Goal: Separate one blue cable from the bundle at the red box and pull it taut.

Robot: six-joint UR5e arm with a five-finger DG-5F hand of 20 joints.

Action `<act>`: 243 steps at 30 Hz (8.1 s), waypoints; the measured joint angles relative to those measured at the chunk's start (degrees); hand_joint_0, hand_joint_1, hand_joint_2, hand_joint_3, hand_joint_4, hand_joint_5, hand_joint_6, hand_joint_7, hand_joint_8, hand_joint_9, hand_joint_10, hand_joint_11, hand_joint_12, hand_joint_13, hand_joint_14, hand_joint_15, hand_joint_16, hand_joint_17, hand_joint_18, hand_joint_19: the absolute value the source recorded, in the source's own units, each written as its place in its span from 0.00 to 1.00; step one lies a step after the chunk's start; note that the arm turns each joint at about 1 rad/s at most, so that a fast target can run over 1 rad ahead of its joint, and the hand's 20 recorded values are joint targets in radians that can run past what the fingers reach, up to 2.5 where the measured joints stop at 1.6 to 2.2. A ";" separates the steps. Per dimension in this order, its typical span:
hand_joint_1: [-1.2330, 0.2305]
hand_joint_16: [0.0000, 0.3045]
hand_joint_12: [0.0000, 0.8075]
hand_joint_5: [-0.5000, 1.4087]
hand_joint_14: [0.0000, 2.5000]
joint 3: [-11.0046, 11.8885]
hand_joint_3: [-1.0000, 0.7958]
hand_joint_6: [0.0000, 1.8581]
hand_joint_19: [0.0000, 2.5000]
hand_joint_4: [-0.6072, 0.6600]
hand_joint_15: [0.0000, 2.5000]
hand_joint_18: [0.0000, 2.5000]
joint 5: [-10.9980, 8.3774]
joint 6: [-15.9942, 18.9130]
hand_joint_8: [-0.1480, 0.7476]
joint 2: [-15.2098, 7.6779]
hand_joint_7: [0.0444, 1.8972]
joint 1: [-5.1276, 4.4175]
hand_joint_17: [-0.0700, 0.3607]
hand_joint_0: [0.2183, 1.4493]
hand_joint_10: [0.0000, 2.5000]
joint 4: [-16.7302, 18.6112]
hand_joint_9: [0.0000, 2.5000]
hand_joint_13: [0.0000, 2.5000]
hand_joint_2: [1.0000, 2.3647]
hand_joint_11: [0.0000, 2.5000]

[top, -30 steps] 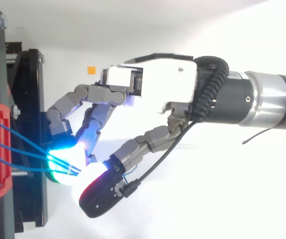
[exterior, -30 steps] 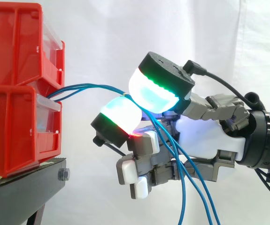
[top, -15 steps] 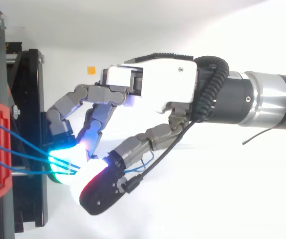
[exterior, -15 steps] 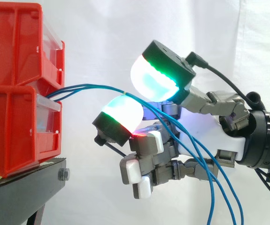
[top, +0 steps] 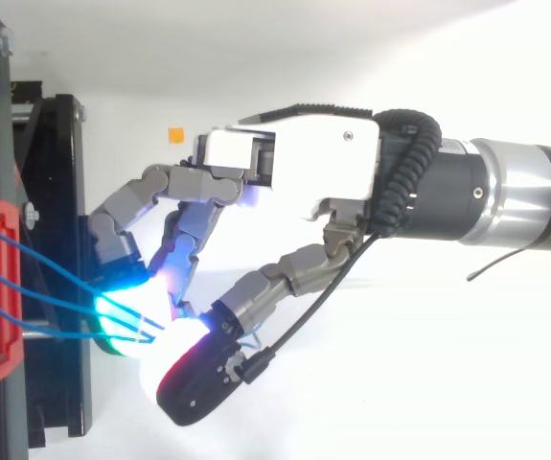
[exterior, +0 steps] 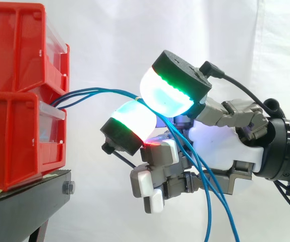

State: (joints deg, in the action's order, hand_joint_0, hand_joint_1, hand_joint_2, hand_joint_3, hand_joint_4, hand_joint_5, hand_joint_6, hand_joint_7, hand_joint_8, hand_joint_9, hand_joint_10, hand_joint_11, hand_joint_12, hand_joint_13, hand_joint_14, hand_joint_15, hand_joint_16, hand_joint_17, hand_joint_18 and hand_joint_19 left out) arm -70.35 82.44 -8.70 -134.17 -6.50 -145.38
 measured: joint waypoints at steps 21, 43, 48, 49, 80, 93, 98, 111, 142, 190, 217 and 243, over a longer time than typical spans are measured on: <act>0.14 0.14 0.45 0.20 0.01 0.00 0.28 0.49 0.30 0.54 0.25 0.36 0.09 -0.01 0.51 0.00 0.68 0.06 0.38 0.30 0.01 -0.16 0.48 0.42 0.00 0.38; 0.43 0.15 0.47 0.20 0.01 0.04 0.28 0.47 0.32 0.55 0.26 0.37 0.08 0.02 0.52 -0.01 0.63 0.20 0.40 0.32 0.01 -0.16 0.48 0.42 0.00 0.37; 0.36 0.15 0.48 0.20 0.01 0.07 0.39 0.47 0.33 0.55 0.26 0.37 0.09 0.00 0.52 -0.01 0.66 0.16 0.41 0.31 0.01 -0.17 0.48 0.42 0.01 0.37; 0.34 0.16 0.49 0.20 0.01 0.06 0.43 0.47 0.33 0.56 0.26 0.37 0.08 0.00 0.53 -0.01 0.67 0.16 0.42 0.31 0.01 -0.17 0.48 0.42 0.01 0.37; 0.16 0.16 0.47 0.19 0.01 0.10 0.28 0.49 0.32 0.55 0.26 0.38 0.09 -0.01 0.52 -0.02 0.63 0.00 0.41 0.27 0.01 -0.26 0.46 0.41 0.00 0.38; 0.47 0.17 0.49 0.20 0.01 0.10 0.28 0.47 0.33 0.55 0.25 0.39 0.09 0.00 0.53 -0.01 0.61 0.01 0.43 0.25 0.01 -0.26 0.48 0.42 0.00 0.37; 0.56 0.16 0.48 0.20 0.01 0.11 0.28 0.46 0.34 0.55 0.26 0.38 0.08 -0.01 0.51 0.00 0.61 0.04 0.42 0.30 0.01 -0.26 0.48 0.42 0.00 0.36; 0.37 0.20 0.53 0.19 0.01 0.11 0.48 0.47 0.33 0.59 0.25 0.41 -0.02 -0.01 0.57 -0.03 0.66 0.01 0.48 0.30 0.01 -0.92 0.48 0.43 0.01 0.36; 0.32 0.16 0.46 0.17 0.01 0.11 0.42 0.49 0.32 0.37 0.28 0.39 -3.19 11.27 0.57 0.01 0.63 0.00 0.41 0.38 0.01 -4.81 0.50 0.48 0.01 0.35; 0.33 0.12 0.44 0.16 1.00 0.04 0.40 0.50 0.68 0.42 0.55 0.54 -3.04 16.15 0.46 -0.04 0.58 0.18 0.36 0.40 0.68 -6.94 0.43 0.38 0.01 0.61; 0.32 0.12 0.45 0.17 1.00 -0.02 0.42 0.50 0.69 0.40 0.53 0.53 -3.94 14.76 0.47 -0.03 0.60 0.44 0.35 0.40 0.77 -6.60 0.39 0.36 0.01 0.57; 0.34 0.12 0.45 0.16 1.00 -0.05 0.37 0.50 0.68 0.41 0.52 0.52 -4.05 12.63 0.47 0.01 0.57 0.76 0.35 0.43 0.73 -6.84 0.38 0.36 0.01 0.57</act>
State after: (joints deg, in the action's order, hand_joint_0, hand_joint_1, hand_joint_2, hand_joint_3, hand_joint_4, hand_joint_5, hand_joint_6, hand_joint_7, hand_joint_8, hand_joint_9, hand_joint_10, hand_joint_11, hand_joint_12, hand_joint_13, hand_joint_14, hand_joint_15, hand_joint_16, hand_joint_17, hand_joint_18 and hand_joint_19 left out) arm -70.39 78.40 3.93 -134.16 -5.74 -152.22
